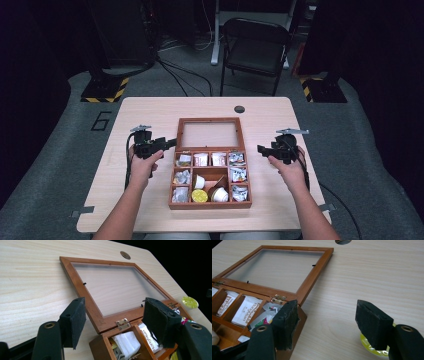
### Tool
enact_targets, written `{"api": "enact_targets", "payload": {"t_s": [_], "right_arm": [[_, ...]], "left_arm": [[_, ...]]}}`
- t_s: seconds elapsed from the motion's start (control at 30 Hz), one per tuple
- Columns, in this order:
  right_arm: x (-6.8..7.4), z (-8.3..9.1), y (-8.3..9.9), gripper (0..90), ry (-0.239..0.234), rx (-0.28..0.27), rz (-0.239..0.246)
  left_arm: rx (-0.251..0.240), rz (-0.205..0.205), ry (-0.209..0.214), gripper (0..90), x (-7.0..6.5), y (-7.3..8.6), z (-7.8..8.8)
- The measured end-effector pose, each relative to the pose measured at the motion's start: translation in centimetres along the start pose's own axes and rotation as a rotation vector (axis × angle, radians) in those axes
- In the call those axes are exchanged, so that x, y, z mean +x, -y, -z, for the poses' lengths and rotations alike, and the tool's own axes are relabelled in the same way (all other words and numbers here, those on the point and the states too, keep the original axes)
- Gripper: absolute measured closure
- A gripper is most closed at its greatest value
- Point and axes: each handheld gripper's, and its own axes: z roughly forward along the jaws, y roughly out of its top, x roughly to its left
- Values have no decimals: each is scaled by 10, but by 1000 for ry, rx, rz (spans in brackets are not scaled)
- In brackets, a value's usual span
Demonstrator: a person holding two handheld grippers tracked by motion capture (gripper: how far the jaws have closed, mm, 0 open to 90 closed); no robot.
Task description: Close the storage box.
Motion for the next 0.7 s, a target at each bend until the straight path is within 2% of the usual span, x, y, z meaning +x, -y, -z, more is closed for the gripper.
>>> {"api": "enact_targets", "payload": {"t_s": [0.3,0.4,0.5,0.7], "right_arm": [[18,-7,-12,370,-37,11,33],[21,-8,-15,370,-44,7,46],[27,-9,-19,368,-53,19,46],[32,-15,-25,369,-63,29,75]], "left_arm": [[6,-8,2,357,-3,-2,-3],[4,-2,2,356,-4,-2,-4],[17,-9,-1,356,-3,-2,-5],[33,-20,-5,356,-2,-1,-8]]}}
